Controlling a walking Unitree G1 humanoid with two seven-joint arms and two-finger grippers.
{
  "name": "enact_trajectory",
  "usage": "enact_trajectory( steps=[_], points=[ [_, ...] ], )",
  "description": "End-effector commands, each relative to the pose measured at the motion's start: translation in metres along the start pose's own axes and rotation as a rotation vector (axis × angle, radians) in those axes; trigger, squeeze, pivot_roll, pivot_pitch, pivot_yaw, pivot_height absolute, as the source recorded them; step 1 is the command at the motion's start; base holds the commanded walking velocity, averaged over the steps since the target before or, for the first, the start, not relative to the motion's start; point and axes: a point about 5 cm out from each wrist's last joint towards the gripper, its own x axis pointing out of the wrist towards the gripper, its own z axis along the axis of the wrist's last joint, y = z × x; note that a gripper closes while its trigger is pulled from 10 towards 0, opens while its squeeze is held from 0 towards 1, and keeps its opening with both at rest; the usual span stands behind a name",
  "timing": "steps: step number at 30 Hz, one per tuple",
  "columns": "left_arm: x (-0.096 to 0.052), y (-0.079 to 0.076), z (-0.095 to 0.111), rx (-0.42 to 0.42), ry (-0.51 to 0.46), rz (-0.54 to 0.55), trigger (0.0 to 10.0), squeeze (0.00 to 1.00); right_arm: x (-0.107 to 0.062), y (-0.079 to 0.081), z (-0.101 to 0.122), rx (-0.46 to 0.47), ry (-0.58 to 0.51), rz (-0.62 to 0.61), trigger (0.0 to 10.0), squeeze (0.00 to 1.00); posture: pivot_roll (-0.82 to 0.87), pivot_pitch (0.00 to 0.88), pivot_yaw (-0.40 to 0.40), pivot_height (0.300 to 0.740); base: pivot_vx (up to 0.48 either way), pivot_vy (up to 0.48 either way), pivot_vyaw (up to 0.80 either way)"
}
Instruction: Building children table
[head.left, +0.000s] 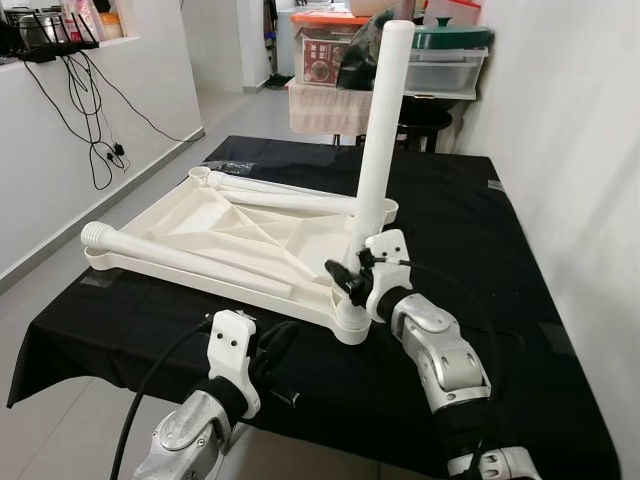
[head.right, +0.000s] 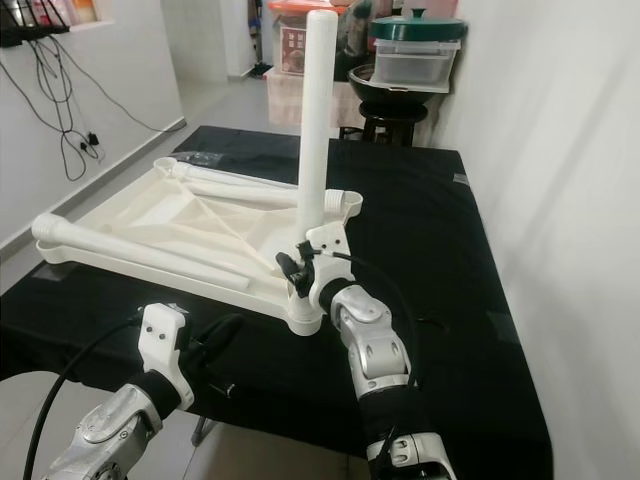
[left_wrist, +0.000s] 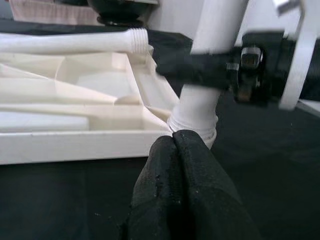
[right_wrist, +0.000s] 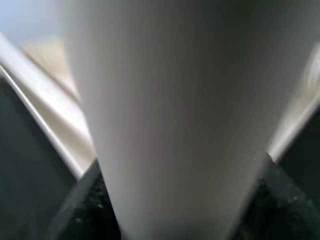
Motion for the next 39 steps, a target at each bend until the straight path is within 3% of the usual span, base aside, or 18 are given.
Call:
enact_trajectory(
  steps=[1, 2, 3, 5, 6, 7, 8, 9, 10, 11, 13, 19, 20, 31, 33, 37, 39],
  points=[
    [0.0, 0.001, -0.002, -0.003, 0.019, -0.003, 10.0, 0.0, 0.001, 0.0, 0.004, 0.01, -0.005, 0.069, 10.0, 1.0, 0.02, 0.0, -0.011, 0.74, 0.0, 0.0, 0.0],
    [0.0, 0.001, -0.002, -0.003, 0.019, -0.003, 10.0, 0.0, 0.001, 0.0, 0.004, 0.01, -0.005, 0.069, 10.0, 1.0, 0.02, 0.0, -0.011, 0.74, 0.0, 0.0, 0.0],
    [0.001, 0.0, -0.003, -0.004, 0.02, -0.007, 10.0, 0.0, 0.001, 0.001, 0.019, 0.002, -0.068, 0.232, 10.0, 1.0, 0.02, 0.0, -0.014, 0.74, 0.0, 0.0, 0.0],
    [0.001, 0.0, -0.003, -0.004, 0.02, -0.007, 10.0, 0.0, 0.001, 0.001, 0.019, 0.002, -0.068, 0.232, 10.0, 1.0, 0.02, 0.0, -0.014, 0.74, 0.0, 0.0, 0.0],
    [0.003, 0.0, -0.003, -0.005, 0.02, -0.008, 10.0, 0.0, -0.001, 0.001, 0.033, -0.032, -0.125, 0.377, 10.0, 1.0, 0.02, 0.0, -0.018, 0.74, 0.0, 0.0, 0.0],
    [0.003, 0.0, -0.003, -0.006, 0.019, -0.007, 10.0, 0.0, -0.003, 0.001, 0.04, -0.06, -0.146, 0.484, 10.0, 0.77, 0.02, 0.0, -0.019, 0.74, 0.0, 0.0, 0.0],
    [0.003, 0.0, -0.003, -0.006, 0.019, -0.007, 10.0, 0.0, -0.003, 0.001, 0.04, -0.06, -0.146, 0.484, 10.0, 0.77, 0.02, 0.0, -0.019, 0.74, 0.0, 0.0, 0.0],
    [0.004, 0.0, -0.003, -0.007, 0.018, -0.006, 10.0, 0.0, -0.005, 0.0, 0.043, -0.124, -0.147, 0.589, 10.0, 0.0, 0.03, 0.0, -0.024, 0.74, 0.0, 0.0, 0.0],
    [0.004, 0.0, -0.003, -0.007, 0.018, -0.006, 10.0, 0.0, -0.005, 0.0, 0.043, -0.124, -0.147, 0.589, 10.0, 0.0, 0.03, 0.0, -0.024, 0.74, 0.0, 0.0, 0.0],
    [0.004, 0.0, -0.003, -0.007, 0.018, -0.006, 10.0, 0.0, -0.005, -0.001, 0.044, -0.141, -0.124, 0.681, 10.0, 0.0, 0.03, 0.0, -0.024, 0.74, 0.0, 0.0, 0.0],
    [0.005, 0.0, -0.004, -0.008, 0.018, -0.005, 10.0, 0.0, -0.003, -0.004, 0.046, -0.145, -0.102, 0.752, 10.0, 0.0, 0.04, 0.0, -0.028, 0.74, 0.0, 0.0, 0.0],
    [0.006, 0.0, -0.005, -0.009, 0.019, -0.006, 10.0, 0.0, 0.003, -0.009, 0.05, -0.135, -0.071, 0.832, 10.0, 0.0, 0.04, 0.0, -0.028, 0.74, 0.0, 0.0, 0.0],
    [0.006, 0.0, -0.005, -0.009, 0.019, -0.006, 10.0, 0.0, 0.005, -0.009, 0.05, -0.114, -0.065, 0.848, 0.0, 0.0, 0.04, 0.0, -0.029, 0.74, 0.0, 0.0, 0.0],
    [0.006, -0.002, -0.006, -0.012, 0.018, -0.005, 10.0, 0.0, 0.006, -0.013, 0.045, -0.086, -0.078, 0.856, 0.0, 0.0, 0.04, 0.0, -0.031, 0.74, 0.0, 0.0, 0.0],
    [0.006, -0.003, -0.006, -0.014, 0.018, -0.006, 10.0, 0.0, 0.006, -0.014, 0.041, -0.091, -0.09, 0.824, 0.0, 0.0, 0.04, 0.0, -0.03, 0.74, 0.0, 0.0, 0.0],
    [0.005, -0.003, -0.005, -0.015, 0.014, -0.005, 10.0, 0.0, 0.007, -0.006, 0.015, -0.087, -0.055, 0.585, 0.0, 0.0, 0.03, 0.0, -0.034, 0.74, 0.0, 0.0, 0.0],
    [0.005, -0.003, -0.005, -0.015, 0.014, -0.005, 10.0, 0.0, 0.007, -0.006, 0.015, -0.087, -0.055, 0.585, 0.0, 0.0, 0.03, 0.0, -0.034, 0.74, 0.0, 0.0, 0.0]
  ],
)
